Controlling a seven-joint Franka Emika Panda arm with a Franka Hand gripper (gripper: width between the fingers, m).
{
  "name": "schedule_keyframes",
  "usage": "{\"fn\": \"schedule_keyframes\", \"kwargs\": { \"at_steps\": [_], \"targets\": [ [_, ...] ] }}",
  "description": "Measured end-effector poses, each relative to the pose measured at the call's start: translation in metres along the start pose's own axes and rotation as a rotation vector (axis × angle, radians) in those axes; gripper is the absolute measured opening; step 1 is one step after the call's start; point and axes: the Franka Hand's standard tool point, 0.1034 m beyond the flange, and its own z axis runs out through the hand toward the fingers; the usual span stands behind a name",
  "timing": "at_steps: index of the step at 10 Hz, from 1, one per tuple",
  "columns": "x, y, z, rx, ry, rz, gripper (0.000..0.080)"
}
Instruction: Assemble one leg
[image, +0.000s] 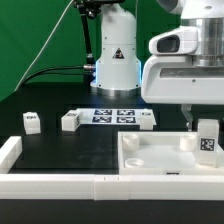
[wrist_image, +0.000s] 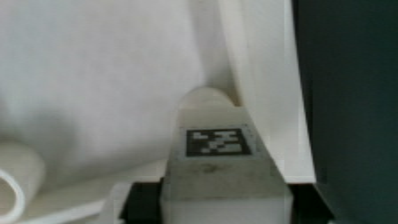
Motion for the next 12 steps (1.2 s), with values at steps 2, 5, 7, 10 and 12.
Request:
{"fn": "schedule_keyframes", "kwargs": {
  "at_steps": [2, 5, 7, 10, 12],
  "targets": [
    [0.0008, 0.0007, 0.0001, 0.016, -0.009, 0.244, 0.0291],
    [0.0014, 0.0003, 0.0006, 0.023, -0.014, 0.595, 0.0291],
    [0.0013, -0.0001, 0.0004, 0.029, -0.025, 0.743, 0.0291],
    [0.0004, -0.0013, 0.0009, 0.034, -0.032, 0.814, 0.0291],
    [0.0008, -0.0017, 0.0009, 0.034, -0.031, 0.711, 0.0589]
  ]
}}
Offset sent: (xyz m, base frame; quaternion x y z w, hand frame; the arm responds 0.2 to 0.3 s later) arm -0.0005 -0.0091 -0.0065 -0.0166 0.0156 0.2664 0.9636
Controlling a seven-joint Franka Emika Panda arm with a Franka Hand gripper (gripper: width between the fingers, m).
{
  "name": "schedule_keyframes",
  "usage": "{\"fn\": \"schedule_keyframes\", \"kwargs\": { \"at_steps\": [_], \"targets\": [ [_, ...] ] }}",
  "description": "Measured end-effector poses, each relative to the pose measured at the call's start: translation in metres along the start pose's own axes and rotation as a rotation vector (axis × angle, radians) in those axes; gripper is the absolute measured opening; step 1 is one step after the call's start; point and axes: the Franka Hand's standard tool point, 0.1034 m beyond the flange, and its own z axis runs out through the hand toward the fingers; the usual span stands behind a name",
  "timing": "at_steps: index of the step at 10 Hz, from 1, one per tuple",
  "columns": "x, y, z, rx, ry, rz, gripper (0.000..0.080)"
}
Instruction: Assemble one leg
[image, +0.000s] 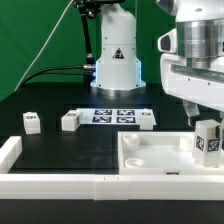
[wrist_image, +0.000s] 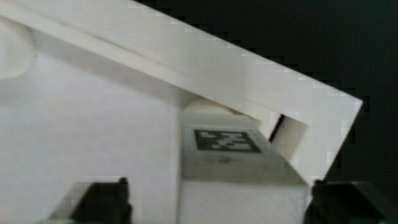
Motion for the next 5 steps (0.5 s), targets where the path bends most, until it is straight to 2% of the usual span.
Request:
{"fn": "schedule_keyframes", "kwargs": {
  "at_steps": [1, 2, 5],
  "targets": [
    [0.0007, -0.0004, -0.0001, -0.003, 0.000, -0.116, 0.0589],
    [0.0013, -0.0004, -0.0001, -0.012, -0.003, -0.291, 0.0636],
    [0.0003, -0.0019, -0.0014, -0.048, -0.022, -0.727, 0.0649]
  ]
}}
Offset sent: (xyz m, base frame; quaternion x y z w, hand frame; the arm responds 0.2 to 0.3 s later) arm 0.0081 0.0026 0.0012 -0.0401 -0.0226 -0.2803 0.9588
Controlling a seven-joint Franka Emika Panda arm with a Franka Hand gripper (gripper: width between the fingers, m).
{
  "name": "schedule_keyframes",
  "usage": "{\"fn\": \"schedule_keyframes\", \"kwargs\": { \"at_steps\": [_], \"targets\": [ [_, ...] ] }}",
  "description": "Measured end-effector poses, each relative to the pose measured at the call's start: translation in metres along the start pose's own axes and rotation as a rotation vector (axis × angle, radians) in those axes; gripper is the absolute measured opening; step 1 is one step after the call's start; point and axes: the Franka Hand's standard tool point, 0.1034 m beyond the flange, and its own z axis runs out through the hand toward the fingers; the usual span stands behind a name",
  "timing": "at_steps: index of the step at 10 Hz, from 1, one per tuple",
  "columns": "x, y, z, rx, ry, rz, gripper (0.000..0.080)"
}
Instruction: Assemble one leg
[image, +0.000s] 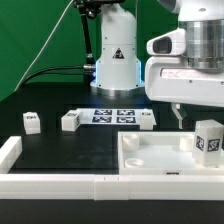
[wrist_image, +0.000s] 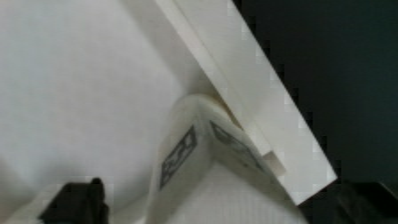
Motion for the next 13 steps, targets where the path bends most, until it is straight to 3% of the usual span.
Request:
{"fn": "schedule_keyframes", "kwargs": {
  "at_steps": [4, 7, 9, 12, 13],
  "targets": [
    [0.0008, 0.0015, 0.0008, -0.033, 0.000, -0.503, 0.0649],
    [0.0017, 0.0033, 0.0010, -0.033, -0.001, -0.557, 0.0637],
    [0.0017, 0.0033, 0.0010, -0.033, -0.001, -0.557, 0.0289],
    [0.0022, 0.0033, 0.0008, -0.028, 0.002, -0.520, 0.0291],
    [0.0043, 0.0041, -0.0003, -0.008, 0.026, -0.389, 0.0291]
  ]
}}
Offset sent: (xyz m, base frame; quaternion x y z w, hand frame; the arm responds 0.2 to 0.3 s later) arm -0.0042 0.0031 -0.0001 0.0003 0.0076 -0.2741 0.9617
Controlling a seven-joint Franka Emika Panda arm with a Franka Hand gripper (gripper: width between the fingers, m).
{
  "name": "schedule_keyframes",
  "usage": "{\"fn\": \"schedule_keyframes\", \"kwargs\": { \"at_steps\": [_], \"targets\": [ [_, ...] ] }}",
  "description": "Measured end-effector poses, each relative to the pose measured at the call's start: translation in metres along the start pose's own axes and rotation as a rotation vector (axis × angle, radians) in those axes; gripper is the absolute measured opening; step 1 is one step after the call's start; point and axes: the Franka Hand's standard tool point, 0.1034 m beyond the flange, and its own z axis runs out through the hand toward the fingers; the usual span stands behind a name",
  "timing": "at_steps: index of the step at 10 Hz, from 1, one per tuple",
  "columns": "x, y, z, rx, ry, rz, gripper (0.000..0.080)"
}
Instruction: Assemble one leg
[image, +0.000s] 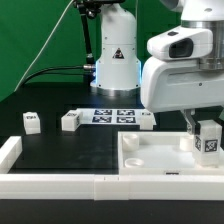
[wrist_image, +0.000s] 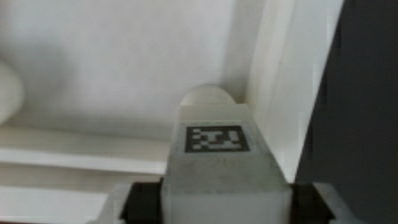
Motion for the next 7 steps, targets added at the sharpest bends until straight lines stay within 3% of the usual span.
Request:
{"fn": "schedule_keyframes", "kwargs": {
  "at_steps": [7],
  "targets": [
    [-0.0042, -0.0033, 0.0021, 0.022, -0.006, 0.958, 0.0292]
  ]
}}
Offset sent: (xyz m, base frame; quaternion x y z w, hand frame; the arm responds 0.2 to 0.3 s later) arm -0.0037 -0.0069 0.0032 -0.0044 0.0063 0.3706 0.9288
